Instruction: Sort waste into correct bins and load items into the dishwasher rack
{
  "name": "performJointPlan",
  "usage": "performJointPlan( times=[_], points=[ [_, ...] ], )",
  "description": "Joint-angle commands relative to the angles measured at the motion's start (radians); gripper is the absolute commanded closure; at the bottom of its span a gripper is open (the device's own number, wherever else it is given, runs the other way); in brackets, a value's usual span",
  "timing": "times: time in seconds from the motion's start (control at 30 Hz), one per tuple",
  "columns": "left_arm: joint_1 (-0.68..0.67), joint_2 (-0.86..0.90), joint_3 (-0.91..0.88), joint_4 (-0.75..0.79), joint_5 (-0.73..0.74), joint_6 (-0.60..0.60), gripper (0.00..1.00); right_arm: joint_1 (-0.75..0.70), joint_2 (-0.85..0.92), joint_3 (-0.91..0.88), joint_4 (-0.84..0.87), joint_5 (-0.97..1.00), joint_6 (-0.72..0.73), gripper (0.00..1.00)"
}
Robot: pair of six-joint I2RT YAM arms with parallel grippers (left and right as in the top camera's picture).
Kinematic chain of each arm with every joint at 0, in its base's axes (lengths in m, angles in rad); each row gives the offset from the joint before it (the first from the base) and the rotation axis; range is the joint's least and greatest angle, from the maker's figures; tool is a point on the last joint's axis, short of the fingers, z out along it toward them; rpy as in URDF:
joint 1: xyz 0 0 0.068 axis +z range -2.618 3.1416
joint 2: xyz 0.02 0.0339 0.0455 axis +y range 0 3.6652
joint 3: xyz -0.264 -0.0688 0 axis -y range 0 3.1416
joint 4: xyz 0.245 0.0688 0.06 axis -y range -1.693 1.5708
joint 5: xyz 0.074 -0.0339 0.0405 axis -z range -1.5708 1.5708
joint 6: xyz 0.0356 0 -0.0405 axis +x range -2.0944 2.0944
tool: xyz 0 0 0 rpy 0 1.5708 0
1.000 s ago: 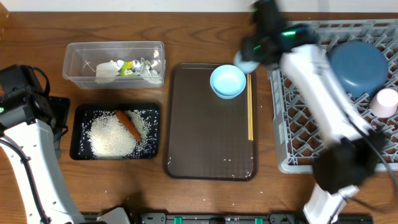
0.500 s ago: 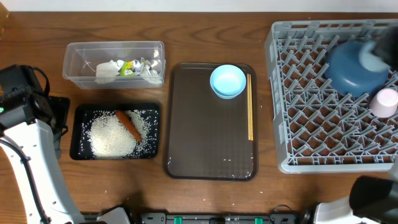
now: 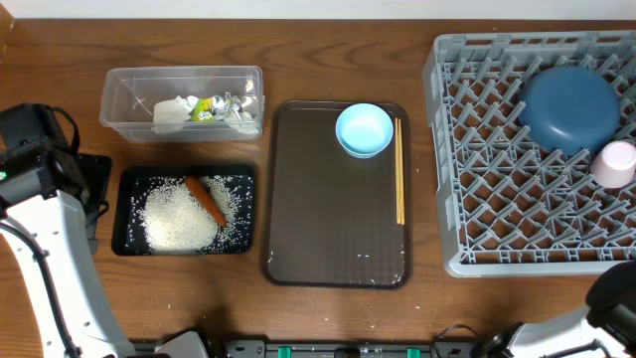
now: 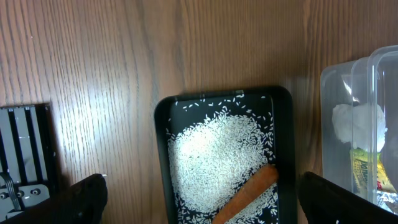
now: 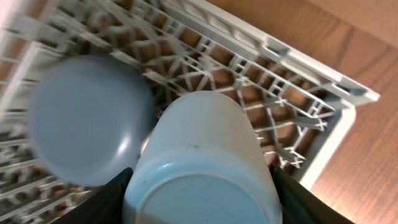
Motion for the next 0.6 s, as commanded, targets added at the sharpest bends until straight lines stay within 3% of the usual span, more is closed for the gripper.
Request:
performJointPlan(
  times=[0.0,0.17,0.57],
  points=[
    [0.004,0.005,0.007,-0.003,-0.005,0.009,0.01,-0.019,0.051,-0.002,-0.006,0.011,-0.012,0.47],
    [0.004,0.005,0.007,-0.004,-0.005,0.009,0.01,-0.02,0.111,-0.002,-0.021,0.131,-0.012,0.45],
    [0.004,0.005,0.007,-0.004,-0.005,0.009,0.01,-0.093,0.195,-0.003,-0.039,0.157,-0.012,0.42]
  ],
)
